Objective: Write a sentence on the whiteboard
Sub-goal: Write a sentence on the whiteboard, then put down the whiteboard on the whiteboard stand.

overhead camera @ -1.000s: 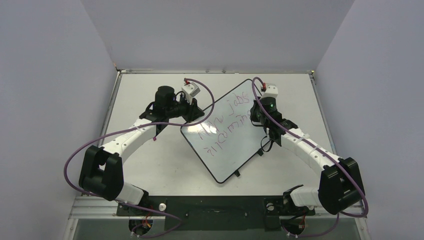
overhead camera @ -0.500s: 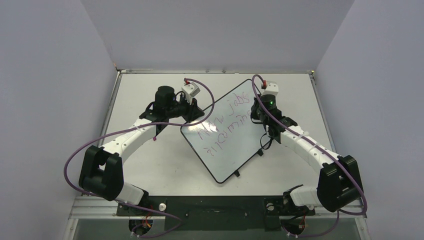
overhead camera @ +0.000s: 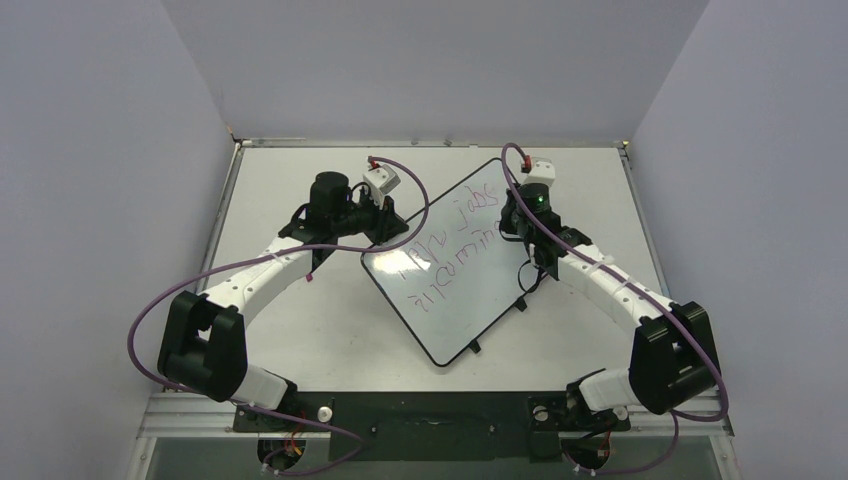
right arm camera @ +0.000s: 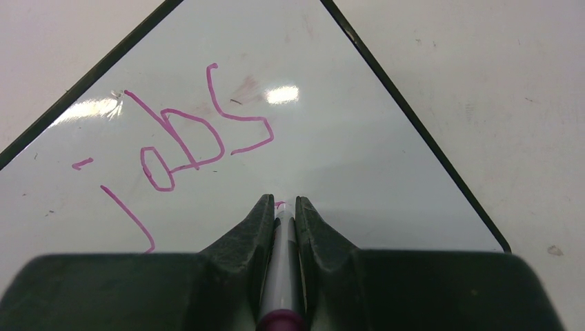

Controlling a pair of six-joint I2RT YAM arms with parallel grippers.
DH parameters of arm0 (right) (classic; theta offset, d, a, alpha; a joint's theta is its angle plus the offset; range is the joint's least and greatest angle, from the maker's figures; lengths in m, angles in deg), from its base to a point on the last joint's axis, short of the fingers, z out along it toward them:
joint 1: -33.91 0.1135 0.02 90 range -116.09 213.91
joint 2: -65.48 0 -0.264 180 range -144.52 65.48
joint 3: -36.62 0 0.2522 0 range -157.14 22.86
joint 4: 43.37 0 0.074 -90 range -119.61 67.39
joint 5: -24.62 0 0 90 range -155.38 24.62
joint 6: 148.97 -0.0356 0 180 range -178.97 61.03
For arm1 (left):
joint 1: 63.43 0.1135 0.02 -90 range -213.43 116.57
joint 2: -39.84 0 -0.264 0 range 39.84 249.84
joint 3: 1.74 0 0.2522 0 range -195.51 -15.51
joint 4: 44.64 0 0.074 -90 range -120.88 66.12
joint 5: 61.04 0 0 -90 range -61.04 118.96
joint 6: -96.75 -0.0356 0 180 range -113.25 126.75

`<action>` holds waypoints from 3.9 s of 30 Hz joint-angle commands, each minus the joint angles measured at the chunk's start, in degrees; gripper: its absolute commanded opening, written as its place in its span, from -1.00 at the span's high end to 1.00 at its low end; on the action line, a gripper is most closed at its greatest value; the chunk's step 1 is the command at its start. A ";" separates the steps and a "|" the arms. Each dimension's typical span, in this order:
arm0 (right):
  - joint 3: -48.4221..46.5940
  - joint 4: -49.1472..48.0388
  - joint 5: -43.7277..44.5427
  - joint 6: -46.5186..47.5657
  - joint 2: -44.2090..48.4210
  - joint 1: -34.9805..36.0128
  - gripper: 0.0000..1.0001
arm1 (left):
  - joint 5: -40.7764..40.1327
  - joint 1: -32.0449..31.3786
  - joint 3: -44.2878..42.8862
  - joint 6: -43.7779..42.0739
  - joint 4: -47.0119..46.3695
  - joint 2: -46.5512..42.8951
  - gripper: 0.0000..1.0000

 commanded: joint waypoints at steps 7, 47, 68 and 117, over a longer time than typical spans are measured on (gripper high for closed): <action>0.29 -1.95 -0.45 -0.28 0.66 -0.19 1.00 | -0.68 0.59 0.17 -2.28 -1.50 -1.43 1.00; 6.88 -1.72 -2.34 -3.34 6.05 3.96 1.00 | -0.49 0.58 0.38 -2.23 -1.50 -2.05 1.00; 2.25 8.58 4.45 0.05 21.65 3.98 1.00 | -0.43 0.59 0.44 -2.14 -1.50 -2.17 1.00; 4.52 9.69 5.81 1.54 26.97 3.47 1.00 | -2.32 1.40 3.67 6.60 -11.08 -8.86 0.04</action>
